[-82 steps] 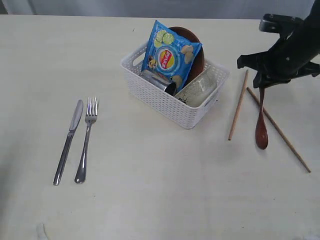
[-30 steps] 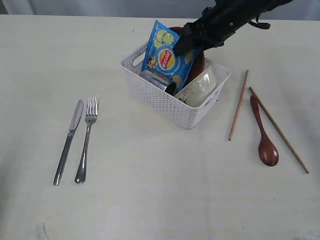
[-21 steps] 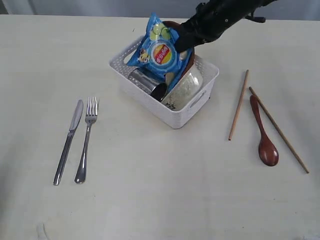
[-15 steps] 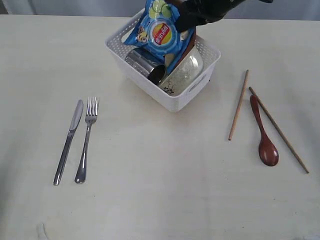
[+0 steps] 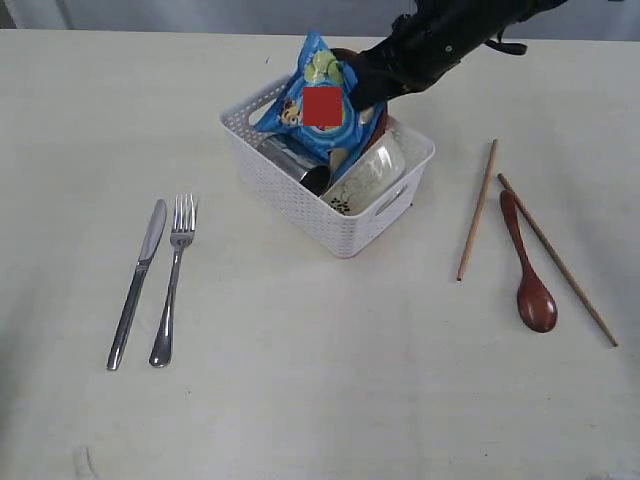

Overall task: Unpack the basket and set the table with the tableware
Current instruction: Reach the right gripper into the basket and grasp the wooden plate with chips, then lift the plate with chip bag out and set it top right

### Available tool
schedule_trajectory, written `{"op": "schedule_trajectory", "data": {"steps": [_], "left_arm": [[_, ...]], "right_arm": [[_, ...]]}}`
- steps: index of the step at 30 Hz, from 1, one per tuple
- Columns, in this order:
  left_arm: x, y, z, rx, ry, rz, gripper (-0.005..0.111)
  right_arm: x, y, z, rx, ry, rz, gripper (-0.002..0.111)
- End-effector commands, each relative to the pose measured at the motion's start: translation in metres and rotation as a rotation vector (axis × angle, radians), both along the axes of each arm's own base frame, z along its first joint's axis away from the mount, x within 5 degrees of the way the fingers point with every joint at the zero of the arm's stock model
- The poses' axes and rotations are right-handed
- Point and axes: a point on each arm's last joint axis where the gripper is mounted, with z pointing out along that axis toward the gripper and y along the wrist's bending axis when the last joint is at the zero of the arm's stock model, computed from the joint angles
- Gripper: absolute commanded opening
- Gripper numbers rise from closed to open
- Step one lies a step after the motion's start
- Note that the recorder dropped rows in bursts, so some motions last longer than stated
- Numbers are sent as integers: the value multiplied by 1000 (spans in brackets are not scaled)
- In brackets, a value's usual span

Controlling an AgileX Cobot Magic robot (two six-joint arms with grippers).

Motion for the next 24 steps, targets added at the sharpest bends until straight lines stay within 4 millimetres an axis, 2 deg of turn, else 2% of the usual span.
{"op": "schedule_trajectory", "data": {"steps": [1, 3, 6, 10, 14, 18, 24], "left_arm": [[0, 0, -1, -4, 0, -5, 0], [0, 0, -1, -4, 0, -5, 0], [0, 0, -1, -4, 0, -5, 0], [0, 0, -1, -4, 0, -5, 0], [0, 0, -1, -4, 0, -5, 0], [0, 0, -1, -4, 0, -5, 0], [0, 0, -1, -4, 0, -5, 0]], "right_arm": [[2, 0, 7, 22, -6, -5, 35], [3, 0, 11, 23, -18, -4, 48], [5, 2, 18, 33, -27, 10, 50], [8, 3, 29, 45, -36, 18, 36], [7, 4, 31, 49, -27, 32, 21], [7, 4, 30, 46, -27, 33, -1], [7, 4, 33, 53, -32, 31, -1]]}}
